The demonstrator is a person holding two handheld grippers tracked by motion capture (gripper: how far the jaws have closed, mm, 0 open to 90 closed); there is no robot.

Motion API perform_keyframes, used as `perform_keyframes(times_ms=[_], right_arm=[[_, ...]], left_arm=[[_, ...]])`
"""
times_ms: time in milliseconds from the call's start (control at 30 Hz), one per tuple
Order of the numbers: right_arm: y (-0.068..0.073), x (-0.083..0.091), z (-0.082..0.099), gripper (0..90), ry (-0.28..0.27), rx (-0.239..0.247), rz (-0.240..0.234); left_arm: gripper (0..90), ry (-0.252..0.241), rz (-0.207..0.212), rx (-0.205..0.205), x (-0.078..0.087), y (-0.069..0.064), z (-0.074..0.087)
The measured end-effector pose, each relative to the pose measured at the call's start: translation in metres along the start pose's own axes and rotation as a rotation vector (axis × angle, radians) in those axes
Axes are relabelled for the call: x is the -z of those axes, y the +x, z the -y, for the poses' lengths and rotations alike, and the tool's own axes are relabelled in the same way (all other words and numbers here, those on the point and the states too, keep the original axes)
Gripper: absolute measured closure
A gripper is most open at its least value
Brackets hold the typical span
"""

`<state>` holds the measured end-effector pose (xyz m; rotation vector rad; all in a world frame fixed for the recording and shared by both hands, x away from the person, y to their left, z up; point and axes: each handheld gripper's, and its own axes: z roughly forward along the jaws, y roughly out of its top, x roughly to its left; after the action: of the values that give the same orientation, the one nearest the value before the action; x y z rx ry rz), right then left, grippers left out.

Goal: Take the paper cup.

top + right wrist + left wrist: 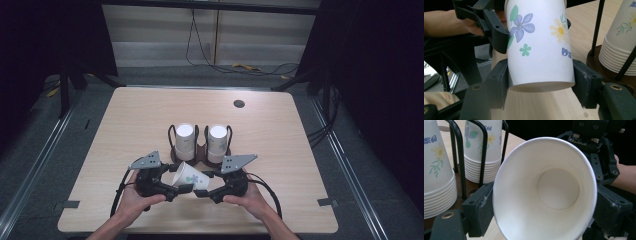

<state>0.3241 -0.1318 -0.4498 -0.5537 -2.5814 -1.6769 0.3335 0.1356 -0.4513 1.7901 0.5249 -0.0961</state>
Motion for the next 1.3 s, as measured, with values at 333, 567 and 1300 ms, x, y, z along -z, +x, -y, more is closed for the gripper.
perform_keyframes(times_ms=[333,567,1300], right_arm=[[0.0,-0.001,0.0,37.2,-0.005,0.008,-0.017],[-0.001,-0.001,0.001,36.2,0.005,0.002,-0.032],[-0.004,-0.006,0.001,15.2,0.076,-0.041,0.041]], left_arm=[[17.5,-0.007,0.034,0.016,0.0,0.001,-0.002],[21.4,-0.01,0.067,0.017,0.002,0.004,-0.002],[26.8,0.014,0.015,-0.021,0.013,0.006,-0.005]])
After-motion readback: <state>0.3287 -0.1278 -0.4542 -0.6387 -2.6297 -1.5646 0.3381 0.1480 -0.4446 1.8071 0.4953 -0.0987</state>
